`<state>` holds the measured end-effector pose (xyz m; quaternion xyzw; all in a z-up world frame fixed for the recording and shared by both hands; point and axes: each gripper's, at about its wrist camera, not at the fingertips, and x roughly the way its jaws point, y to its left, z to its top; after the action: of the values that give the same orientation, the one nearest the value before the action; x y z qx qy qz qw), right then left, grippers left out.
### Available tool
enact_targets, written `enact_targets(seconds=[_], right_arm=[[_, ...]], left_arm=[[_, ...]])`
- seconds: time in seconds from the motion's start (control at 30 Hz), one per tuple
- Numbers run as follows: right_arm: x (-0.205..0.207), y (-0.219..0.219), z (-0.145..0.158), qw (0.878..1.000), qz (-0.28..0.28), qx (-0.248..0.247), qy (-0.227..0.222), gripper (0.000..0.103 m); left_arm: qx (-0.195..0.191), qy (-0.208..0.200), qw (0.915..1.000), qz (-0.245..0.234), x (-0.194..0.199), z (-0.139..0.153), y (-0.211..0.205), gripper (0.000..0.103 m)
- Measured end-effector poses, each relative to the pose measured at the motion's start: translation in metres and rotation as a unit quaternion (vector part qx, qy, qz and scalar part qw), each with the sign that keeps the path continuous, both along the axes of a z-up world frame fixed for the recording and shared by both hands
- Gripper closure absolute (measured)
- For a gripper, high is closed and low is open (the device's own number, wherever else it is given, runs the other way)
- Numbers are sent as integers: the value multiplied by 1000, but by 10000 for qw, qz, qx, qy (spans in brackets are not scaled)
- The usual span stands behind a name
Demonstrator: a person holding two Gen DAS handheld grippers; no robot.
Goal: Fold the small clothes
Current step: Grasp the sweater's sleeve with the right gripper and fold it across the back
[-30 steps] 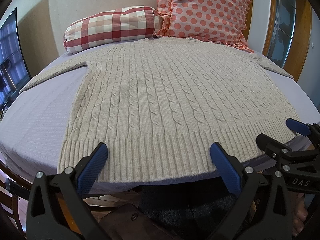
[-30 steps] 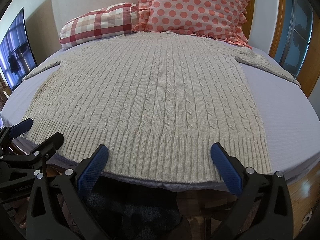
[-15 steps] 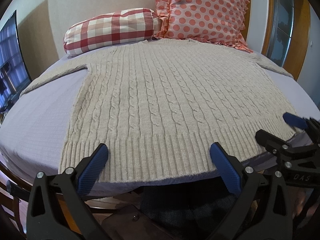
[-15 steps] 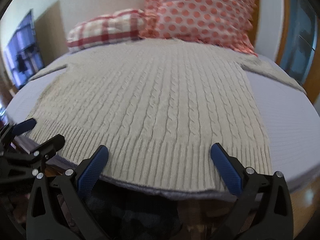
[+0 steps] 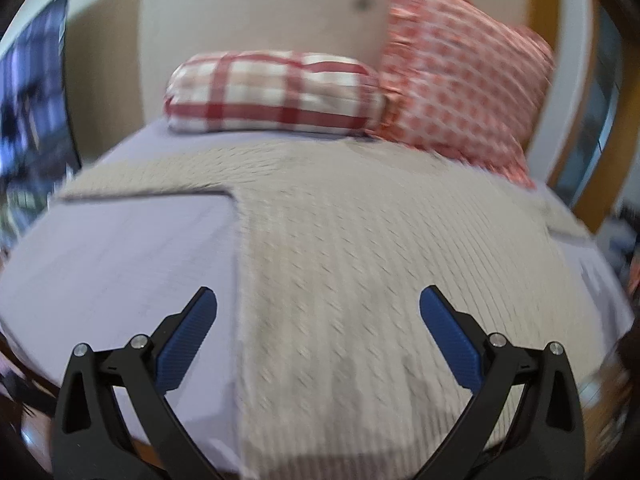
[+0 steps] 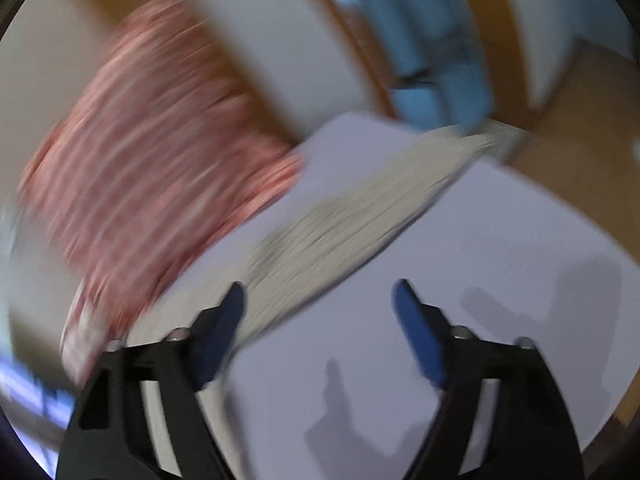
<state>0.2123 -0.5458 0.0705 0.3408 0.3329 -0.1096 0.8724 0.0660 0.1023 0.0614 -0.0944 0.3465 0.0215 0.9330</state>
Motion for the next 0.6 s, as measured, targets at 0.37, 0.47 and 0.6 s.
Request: enact_targets(seconds=[0.37, 0.47, 0.6], right_arm=[[67, -115, -75, 9819, -1532, 1055, 369, 56], [73, -119, -78, 9834, -1563, 798, 456, 94], [67, -108, -61, 9884, -1393, 609, -29, 95]], left_arm=[[-1071, 239, 9824, 1510, 46, -11, 103, 2], [-1011, 313, 9800, 1683, 50, -13, 117, 2], [-988, 384, 9767, 1864, 49, -16, 135, 2]])
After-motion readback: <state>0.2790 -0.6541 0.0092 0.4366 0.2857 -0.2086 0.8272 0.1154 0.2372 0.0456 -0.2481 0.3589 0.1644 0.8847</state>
